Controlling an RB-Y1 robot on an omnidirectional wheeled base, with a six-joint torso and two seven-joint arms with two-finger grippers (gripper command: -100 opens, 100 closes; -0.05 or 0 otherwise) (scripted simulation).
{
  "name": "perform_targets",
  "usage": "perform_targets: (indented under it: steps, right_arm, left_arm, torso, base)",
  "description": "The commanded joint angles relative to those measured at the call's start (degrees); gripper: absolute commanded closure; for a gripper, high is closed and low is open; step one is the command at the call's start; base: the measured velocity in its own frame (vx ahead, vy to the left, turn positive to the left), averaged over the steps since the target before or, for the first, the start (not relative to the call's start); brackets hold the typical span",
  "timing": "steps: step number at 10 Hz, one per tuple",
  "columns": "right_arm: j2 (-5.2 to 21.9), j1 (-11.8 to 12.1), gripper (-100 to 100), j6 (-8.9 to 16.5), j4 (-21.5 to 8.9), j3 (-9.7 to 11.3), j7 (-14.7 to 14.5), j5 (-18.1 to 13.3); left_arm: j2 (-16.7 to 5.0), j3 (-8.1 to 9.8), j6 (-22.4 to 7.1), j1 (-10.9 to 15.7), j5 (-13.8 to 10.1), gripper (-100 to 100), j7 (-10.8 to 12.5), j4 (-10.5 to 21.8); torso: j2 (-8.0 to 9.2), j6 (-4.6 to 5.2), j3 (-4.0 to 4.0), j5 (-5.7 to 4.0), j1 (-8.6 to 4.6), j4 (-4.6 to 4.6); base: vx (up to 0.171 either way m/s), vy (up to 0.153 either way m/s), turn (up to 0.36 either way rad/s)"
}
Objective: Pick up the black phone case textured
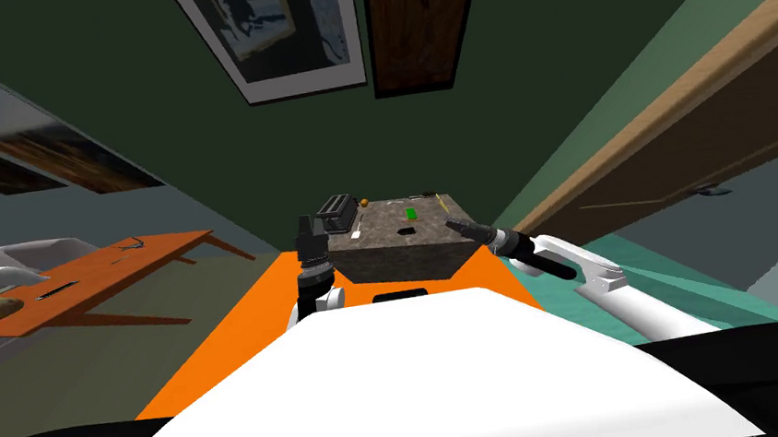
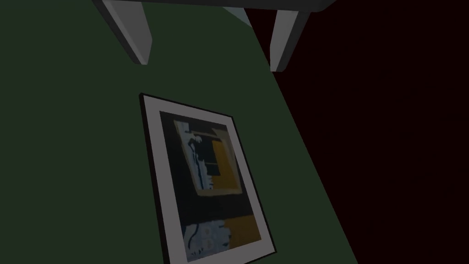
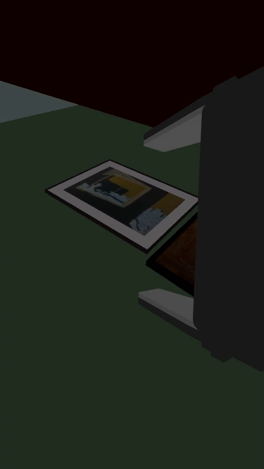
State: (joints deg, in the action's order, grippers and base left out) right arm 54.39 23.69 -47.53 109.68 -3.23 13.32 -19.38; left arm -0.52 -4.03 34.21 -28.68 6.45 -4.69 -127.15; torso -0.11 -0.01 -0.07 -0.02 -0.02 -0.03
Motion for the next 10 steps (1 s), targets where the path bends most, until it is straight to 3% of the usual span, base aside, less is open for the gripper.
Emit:
perform_targets:
  steps: [1,2,3,4,5,10]
  right_arm:
    - [2.14,-0.12,-100,0.05,-0.80,0.45,0.29,-1.78]
    - [4.39,0.48,-100,-0.64,-2.92,0.27,0.82,-3.92]
    - [5.30,0.48,-100,-0.64,-2.92,0.27,0.82,-4.55]
    - [7.57,1.17,-100,-1.24,-5.07,0.11,1.24,-6.70]
    - [8.40,1.17,-100,-1.24,-5.07,0.11,1.24,-7.38]
    - [16.64,3.74,-100,-2.49,-11.44,-0.02,1.79,-15.25]
  left_arm:
    - [0.00,0.00,0.00,0.00,0.00,0,0.00,0.00]
    - [0.00,0.00,0.00,-0.01,0.00,0,0.00,0.00]
    - [0.00,0.00,0.00,0.00,0.00,0,0.00,0.00]
    - [0.00,0.01,0.00,-0.01,0.00,0,0.00,0.00]
    - [0.00,0.00,0.00,0.00,0.00,0,0.00,0.00]
    - [0.00,0.00,0.00,-0.01,0.00,0,0.00,0.00]
  torso:
    - [0.00,0.00,0.00,0.00,0.00,0.00]
    - [0.00,0.03,0.00,0.00,0.02,0.00]
    - [-0.03,-0.04,-0.02,0.01,0.06,-0.01]
    - [-0.01,0.05,-0.01,0.01,0.06,0.00]
    - [-0.02,-0.02,-0.01,0.01,0.10,-0.01]
    - [-0.04,0.06,-0.02,0.04,0.18,-0.01]
  base:
    - [0.004,-0.013,0.148]
    - [0.003,-0.001,0.343]
    - [0.004,-0.006,0.148]
    - [0.006,0.007,0.301]
    - [0.005,0.002,0.136]
    - [0.010,0.023,0.241]
